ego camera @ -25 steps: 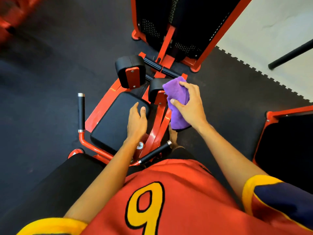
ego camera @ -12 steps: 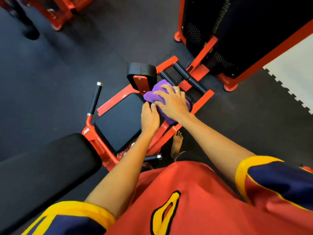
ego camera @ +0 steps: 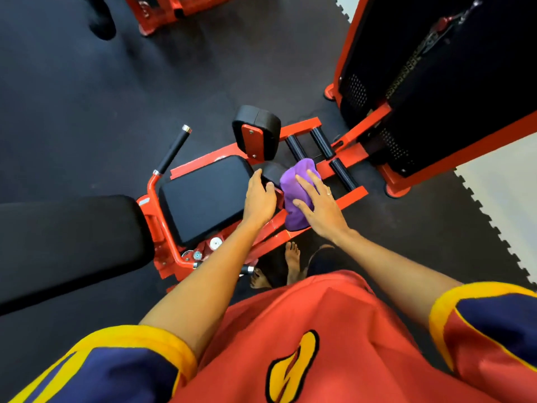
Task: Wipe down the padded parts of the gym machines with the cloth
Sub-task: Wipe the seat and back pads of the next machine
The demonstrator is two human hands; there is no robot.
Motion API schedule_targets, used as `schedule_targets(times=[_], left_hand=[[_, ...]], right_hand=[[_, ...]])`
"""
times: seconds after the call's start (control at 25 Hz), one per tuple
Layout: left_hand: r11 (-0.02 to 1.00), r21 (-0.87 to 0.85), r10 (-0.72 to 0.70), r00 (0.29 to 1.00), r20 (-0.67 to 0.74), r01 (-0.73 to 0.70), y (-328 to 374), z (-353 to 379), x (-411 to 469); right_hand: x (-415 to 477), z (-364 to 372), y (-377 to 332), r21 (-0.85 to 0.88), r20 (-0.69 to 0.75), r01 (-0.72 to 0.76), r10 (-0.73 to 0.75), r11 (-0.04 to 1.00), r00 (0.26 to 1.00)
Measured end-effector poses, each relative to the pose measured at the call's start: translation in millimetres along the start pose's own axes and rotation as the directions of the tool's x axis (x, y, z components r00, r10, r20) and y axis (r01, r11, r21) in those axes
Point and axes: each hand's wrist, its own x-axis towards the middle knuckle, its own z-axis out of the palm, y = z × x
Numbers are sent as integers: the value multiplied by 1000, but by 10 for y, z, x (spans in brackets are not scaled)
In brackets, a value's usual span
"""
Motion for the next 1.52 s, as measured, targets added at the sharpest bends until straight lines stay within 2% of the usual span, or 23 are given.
schedule_targets(times=[0.08,0.2,0.32,0.36,0.44,0.52,0.64,0.72,0.76,0.84,0.92,1.04,1.16,1.28,1.36,1.44,1.52], left_hand=[[999,-36,-26,999,-32,25,48,62,-15],[991,-124,-64,991,-118,49,86,165,12],[974,-186,-173,952,-253,128,140,310,68],[964,-209,-223,932,-284,167,175,360,94],[940,-249,-307,895,-323,232,245,440,106],[925,-265,-358,861,-362,273,332,504,134],[912,-295,-390,827,-405,285,417,608,122],[909,-292,-400,819,-412,297,416,682,103],[911,-285,-399,817,-417,299,405,693,106],[933,-251,-347,830,-436,257,370,701,105],[957,-202,-278,851,-446,207,343,728,94],[944,-144,-331,842,-426,298,404,691,90],[949,-34,-305,888,-344,313,373,547,129],[949,27,-300,926,-231,315,329,425,190],[953,32,-288,932,-218,302,309,430,203],[951,-8,-302,924,-234,308,184,527,205],[942,6,-325,919,-223,335,233,568,128]], right_hand=[[185,-31,-9,-23,23,36,-36,999,999],[711,-108,-75,-100,99,226,-216,969,971],[1272,-154,-164,65,329,369,-369,927,869],[1441,-157,-177,146,407,343,-372,928,834],[1684,-124,-181,265,552,183,-304,947,776],[1922,-20,-166,301,678,-17,-202,953,706],[2106,62,-124,273,835,-283,-80,919,544],[2127,52,-109,216,875,-331,-32,919,482],[2139,41,-123,217,877,-325,-38,920,478],[2125,-49,-228,270,870,-232,-134,935,475],[2081,-101,-232,326,826,-125,-218,937,520],[2012,-14,41,367,818,-289,-159,884,553],[1838,48,272,294,808,-376,-18,879,589],[1718,-23,190,433,714,-415,-23,800,699],[1523,-148,125,572,612,-335,-118,749,782],[1324,-233,116,608,521,-177,-221,774,824],[1162,-192,214,545,472,-134,-172,827,865]])
